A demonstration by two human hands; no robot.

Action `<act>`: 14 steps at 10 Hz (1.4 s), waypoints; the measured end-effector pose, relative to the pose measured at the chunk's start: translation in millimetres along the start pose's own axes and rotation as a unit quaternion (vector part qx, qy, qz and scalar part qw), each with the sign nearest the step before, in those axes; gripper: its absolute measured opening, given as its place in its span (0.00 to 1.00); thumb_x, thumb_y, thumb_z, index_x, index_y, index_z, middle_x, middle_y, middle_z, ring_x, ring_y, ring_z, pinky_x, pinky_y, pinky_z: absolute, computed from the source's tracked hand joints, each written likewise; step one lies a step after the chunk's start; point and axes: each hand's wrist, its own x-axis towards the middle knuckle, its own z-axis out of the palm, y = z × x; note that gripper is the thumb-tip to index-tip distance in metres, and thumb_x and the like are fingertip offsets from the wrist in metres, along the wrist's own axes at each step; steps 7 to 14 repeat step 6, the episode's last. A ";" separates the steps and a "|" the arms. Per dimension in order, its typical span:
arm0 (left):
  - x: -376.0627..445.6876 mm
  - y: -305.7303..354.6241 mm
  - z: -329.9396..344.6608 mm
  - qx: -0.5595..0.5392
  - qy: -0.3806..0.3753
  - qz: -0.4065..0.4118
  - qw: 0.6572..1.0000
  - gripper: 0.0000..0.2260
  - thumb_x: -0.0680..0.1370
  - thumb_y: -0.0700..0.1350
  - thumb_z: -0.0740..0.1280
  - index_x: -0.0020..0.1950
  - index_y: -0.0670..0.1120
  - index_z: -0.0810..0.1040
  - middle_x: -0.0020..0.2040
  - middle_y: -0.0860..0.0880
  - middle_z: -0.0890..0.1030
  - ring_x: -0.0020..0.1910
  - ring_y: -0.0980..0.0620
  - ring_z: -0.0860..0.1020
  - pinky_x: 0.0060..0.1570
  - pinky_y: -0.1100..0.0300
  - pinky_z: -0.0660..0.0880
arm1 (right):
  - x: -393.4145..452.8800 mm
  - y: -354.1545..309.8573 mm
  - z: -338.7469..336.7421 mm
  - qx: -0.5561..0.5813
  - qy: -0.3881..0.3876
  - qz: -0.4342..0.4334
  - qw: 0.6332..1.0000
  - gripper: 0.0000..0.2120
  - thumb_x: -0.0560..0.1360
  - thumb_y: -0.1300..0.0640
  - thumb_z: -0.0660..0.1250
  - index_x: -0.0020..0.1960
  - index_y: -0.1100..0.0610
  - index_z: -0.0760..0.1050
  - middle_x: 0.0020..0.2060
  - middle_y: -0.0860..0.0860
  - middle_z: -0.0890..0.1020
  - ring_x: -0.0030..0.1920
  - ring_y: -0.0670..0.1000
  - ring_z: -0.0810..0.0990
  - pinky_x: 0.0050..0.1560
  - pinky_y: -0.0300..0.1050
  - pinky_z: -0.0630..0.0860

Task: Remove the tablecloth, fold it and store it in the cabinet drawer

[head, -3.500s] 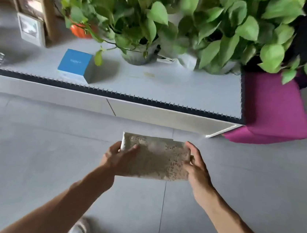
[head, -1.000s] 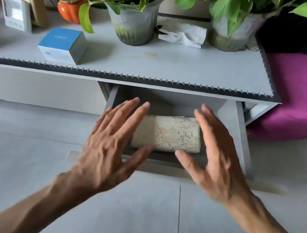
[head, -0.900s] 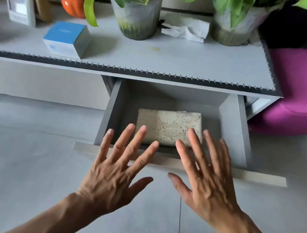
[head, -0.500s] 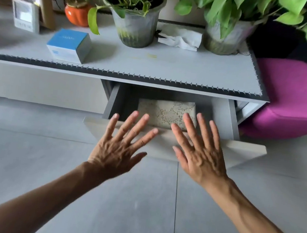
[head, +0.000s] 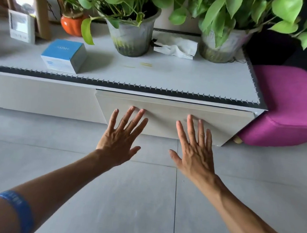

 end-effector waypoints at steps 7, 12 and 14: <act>11.0 -17.3 -24.6 -0.064 0.046 -0.021 0.997 0.43 0.73 0.61 0.67 0.80 0.53 0.47 0.81 0.45 0.46 0.79 0.40 0.48 0.73 0.33 0.44 | 9.0 26.0 -12.6 0.035 0.070 -0.047 0.996 0.42 0.75 0.44 0.68 0.81 0.49 0.48 0.80 0.55 0.53 0.79 0.62 0.55 0.73 0.66 0.59; 11.0 -17.3 -24.6 -0.064 0.046 -0.021 0.997 0.43 0.73 0.61 0.67 0.80 0.53 0.47 0.81 0.45 0.46 0.79 0.40 0.48 0.73 0.33 0.44 | 9.0 26.0 -12.6 0.035 0.070 -0.047 0.996 0.42 0.75 0.44 0.68 0.81 0.49 0.48 0.80 0.55 0.53 0.79 0.62 0.55 0.73 0.66 0.59; 11.0 -17.3 -24.6 -0.064 0.046 -0.021 0.997 0.43 0.73 0.61 0.67 0.80 0.53 0.47 0.81 0.45 0.46 0.79 0.40 0.48 0.73 0.33 0.44 | 9.0 26.0 -12.6 0.035 0.070 -0.047 0.996 0.42 0.75 0.44 0.68 0.81 0.49 0.48 0.80 0.55 0.53 0.79 0.62 0.55 0.73 0.66 0.59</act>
